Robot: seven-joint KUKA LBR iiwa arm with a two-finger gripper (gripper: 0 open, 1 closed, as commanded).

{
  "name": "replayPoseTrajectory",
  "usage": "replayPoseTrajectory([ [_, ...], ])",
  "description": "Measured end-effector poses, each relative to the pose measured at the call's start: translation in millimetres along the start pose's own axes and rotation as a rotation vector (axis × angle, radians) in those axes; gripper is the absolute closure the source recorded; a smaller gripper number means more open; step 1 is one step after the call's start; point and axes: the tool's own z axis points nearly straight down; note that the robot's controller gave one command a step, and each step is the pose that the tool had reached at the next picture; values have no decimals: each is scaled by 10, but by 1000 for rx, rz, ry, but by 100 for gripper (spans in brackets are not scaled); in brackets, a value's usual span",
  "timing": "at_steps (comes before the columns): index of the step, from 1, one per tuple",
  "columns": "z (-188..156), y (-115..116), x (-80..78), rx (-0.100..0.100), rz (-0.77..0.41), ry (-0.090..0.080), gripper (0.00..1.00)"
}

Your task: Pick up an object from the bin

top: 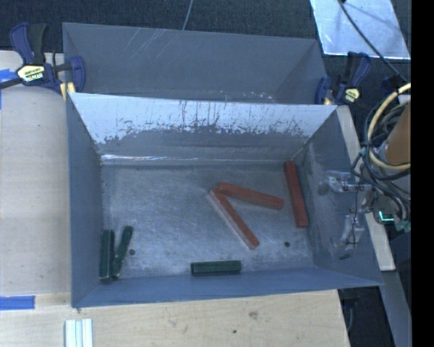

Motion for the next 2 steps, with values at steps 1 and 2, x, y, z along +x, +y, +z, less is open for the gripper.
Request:
replayPoseTrajectory([
  [1, -4, 2, -6, 0, -1, -1, 0],
  [2, 676, 507, -463, 1, -19, -7, 0],
])
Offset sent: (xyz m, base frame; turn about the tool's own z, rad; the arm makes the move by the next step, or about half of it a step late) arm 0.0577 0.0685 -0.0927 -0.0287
